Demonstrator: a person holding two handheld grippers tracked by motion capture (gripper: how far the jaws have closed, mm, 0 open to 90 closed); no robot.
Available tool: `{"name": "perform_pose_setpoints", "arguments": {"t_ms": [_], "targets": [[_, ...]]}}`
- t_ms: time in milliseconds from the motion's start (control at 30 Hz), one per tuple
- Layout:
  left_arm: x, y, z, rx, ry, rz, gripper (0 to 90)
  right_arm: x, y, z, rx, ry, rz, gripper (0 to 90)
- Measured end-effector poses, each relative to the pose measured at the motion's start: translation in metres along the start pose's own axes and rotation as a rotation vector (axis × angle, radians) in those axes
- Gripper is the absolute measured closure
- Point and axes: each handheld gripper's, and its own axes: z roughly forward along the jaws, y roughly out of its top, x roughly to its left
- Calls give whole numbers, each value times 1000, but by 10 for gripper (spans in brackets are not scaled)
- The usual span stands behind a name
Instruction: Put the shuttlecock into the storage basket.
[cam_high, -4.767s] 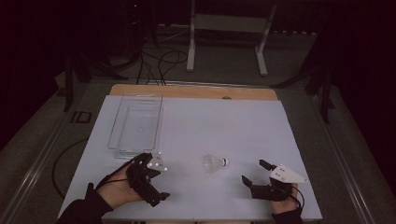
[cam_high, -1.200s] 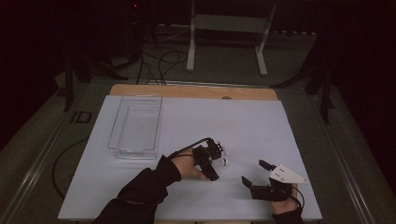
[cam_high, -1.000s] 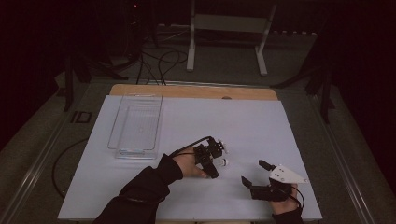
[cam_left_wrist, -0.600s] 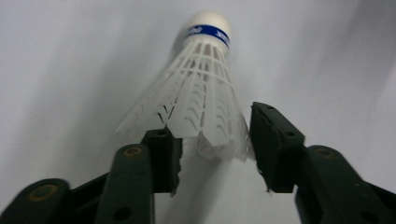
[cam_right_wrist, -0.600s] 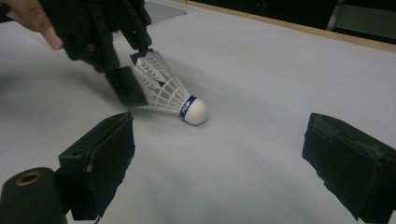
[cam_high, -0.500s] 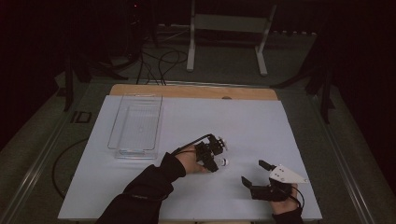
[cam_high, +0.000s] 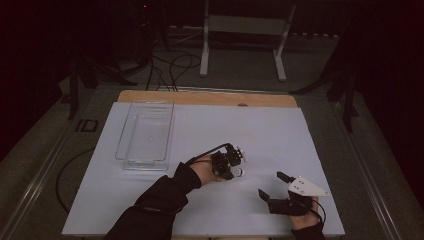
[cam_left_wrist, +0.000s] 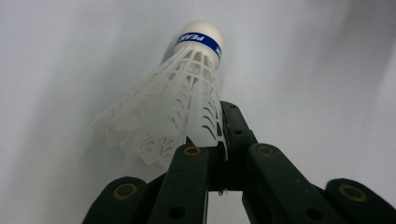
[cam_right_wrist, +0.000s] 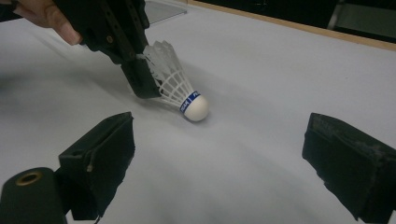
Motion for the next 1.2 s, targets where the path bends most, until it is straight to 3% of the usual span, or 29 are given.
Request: {"name": "perform_pose_setpoints", "arguments": {"t_ms": [533, 767, 967, 1067, 1200], "targets": [[-3, -3, -17, 0, -17, 41, 900, 0, 0, 0, 0, -1, -1, 92], [-7, -8, -24, 17, -27, 78, 900, 0, 0, 1, 5, 0, -2, 92], [-9, -13, -28, 11, -18, 83, 900, 0, 0, 1, 3, -3, -5, 92], [-7, -16, -30, 38, -18, 114, 900, 0, 0, 1, 2, -3, -2, 92], [-6, -21, -32, 27, -13, 111, 900, 1, -1, 1, 6, 0, -1, 92]]}}
